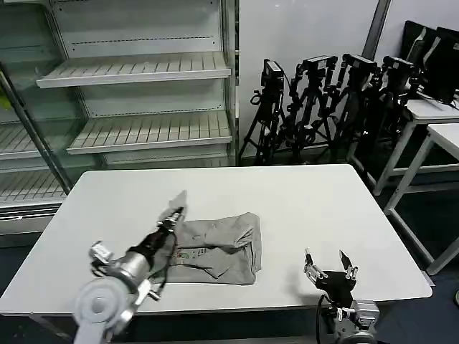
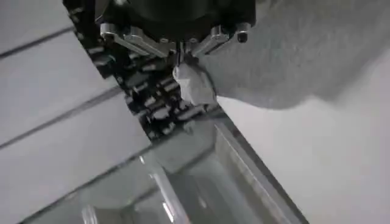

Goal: Fold and organize the clothes.

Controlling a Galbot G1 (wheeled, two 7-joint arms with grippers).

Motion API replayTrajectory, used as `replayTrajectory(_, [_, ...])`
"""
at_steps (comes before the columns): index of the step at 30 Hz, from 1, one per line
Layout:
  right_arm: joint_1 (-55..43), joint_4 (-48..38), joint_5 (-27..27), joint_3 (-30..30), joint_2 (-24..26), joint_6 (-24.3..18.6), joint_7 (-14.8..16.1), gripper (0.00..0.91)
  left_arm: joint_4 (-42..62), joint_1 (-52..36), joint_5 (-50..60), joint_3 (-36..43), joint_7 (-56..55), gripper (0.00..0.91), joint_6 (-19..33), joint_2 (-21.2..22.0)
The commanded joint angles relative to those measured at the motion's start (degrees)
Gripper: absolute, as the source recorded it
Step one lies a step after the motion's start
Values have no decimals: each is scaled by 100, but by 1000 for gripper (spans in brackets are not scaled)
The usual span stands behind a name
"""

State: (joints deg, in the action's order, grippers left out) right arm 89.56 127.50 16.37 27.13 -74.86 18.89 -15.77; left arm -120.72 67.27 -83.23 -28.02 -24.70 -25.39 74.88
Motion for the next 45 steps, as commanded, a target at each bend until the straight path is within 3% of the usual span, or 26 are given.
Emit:
replayTrajectory(1, [17,-12,9,12,-7,-13,5,907,631,-411,577,1473,-32,40,-1,826])
replayTrajectory(5, [5,-33,37,33,12,-25,13,907,754,-370,718,1575,-8,40,7,827])
replayTrajectory(6, [-3,-50,42,30,17,-31,15,907,770,-362,756,1602,-7,181,6,833])
replayTrajectory(7, [-10,-59,43,27,22,-33,15,907,780,-362,782,1626,-6,464,6,840])
replayTrajectory(8, [-21,-76,41,9,24,-35,15,907,809,-368,813,1659,9,907,-5,859])
replayTrajectory(16, [-62,-88,38,-50,16,-35,18,907,713,-353,1008,1573,124,907,30,931])
replayTrajectory(27, [-70,-37,43,-43,20,-50,41,907,-202,305,1695,917,563,907,-24,231])
replayTrajectory(39, [-28,-48,123,-43,120,-46,106,907,-316,1056,1131,-661,604,907,-770,-1431])
replayTrajectory(45, [-3,-31,177,-11,119,-19,112,907,-23,1097,1070,-634,824,907,-794,-1615])
